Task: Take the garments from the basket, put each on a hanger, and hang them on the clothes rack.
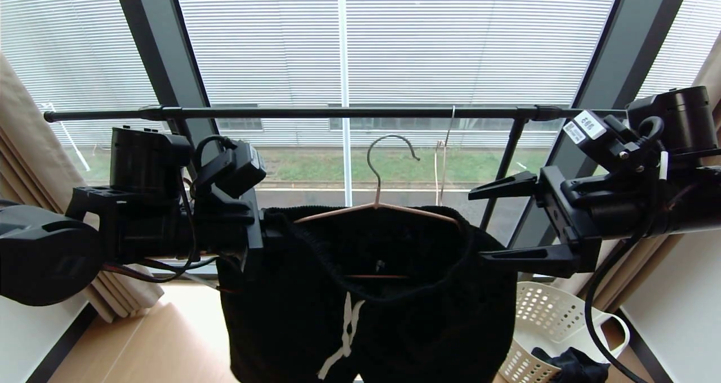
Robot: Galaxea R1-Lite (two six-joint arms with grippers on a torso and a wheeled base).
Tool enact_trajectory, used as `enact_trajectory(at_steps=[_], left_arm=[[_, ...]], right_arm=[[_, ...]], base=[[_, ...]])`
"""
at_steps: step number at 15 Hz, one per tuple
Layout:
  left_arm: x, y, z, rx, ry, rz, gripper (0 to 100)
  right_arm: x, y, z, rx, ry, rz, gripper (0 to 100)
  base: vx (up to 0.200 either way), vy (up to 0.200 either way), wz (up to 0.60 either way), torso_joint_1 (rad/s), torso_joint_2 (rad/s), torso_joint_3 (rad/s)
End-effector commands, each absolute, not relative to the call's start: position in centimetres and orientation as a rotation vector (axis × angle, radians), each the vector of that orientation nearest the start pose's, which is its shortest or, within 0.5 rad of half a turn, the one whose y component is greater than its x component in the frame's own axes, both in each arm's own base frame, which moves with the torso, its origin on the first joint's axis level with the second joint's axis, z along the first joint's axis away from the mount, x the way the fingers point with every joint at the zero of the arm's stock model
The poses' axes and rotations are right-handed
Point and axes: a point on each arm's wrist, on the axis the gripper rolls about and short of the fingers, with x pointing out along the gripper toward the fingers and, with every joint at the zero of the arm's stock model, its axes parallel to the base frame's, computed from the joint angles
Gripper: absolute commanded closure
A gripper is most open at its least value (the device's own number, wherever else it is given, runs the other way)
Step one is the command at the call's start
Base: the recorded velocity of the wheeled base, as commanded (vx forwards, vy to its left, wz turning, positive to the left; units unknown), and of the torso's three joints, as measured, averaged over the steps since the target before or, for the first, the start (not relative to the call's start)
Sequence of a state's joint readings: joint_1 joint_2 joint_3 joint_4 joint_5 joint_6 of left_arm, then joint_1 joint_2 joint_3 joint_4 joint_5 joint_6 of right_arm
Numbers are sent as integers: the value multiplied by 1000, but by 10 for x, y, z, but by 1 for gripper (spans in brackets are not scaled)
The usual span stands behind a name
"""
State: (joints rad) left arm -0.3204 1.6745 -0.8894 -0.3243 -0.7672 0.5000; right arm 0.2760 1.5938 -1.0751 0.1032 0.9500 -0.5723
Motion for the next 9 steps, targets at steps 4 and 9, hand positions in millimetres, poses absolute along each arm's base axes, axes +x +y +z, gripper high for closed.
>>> enact_trajectory(at_steps=[4, 9], left_arm=[[268, -95, 193, 329, 177, -1123, 100], [256, -84, 211, 300, 141, -1080, 100]], right_arm=[[256, 71, 224, -245, 281, 1238, 0], [259, 45, 179, -206, 389, 1095, 0]], base=[[0, 0, 0, 0, 0, 0], [0, 0, 0, 0, 0, 0]])
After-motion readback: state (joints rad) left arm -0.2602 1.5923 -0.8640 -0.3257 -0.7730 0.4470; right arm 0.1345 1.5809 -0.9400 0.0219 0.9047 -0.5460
